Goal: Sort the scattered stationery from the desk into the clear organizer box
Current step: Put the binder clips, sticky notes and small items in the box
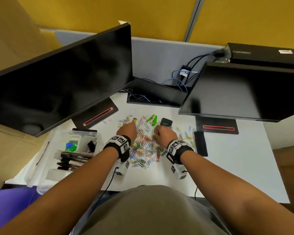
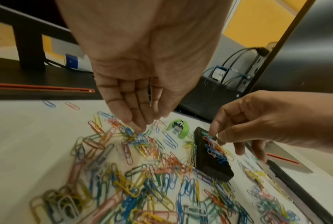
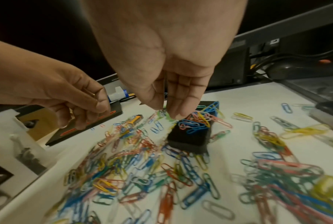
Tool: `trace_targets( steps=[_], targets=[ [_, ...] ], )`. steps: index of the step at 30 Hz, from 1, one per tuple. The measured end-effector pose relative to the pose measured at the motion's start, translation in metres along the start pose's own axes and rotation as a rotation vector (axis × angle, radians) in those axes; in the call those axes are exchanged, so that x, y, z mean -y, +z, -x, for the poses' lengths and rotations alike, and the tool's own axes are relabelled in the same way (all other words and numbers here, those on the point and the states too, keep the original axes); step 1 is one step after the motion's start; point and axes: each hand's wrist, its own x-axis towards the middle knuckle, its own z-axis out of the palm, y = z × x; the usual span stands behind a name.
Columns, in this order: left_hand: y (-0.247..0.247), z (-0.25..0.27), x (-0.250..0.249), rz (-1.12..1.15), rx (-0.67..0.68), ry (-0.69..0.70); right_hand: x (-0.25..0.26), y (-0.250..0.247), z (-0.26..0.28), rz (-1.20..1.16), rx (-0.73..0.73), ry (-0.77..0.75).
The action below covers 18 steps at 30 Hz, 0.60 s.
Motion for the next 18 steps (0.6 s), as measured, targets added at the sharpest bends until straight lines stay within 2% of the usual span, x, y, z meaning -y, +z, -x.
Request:
trace_targets(
  steps=[6, 12, 18],
  targets=[
    [0.018, -0.011, -0.024, -0.004, 0.083, 0.01, -0.038, 0.007, -0.008, 0.052, -0.066, 0.056],
    [0.039, -0.017, -0.056, 0.025, 0.126, 0.132, -0.057, 0.015, -0.018, 0.098, -0.018, 0.013],
    [0.059, -0.024, -0.079, 0.073, 0.125, 0.13, -0.064, 0.019, -0.027, 0.041, -0.037, -0.023]
  ],
)
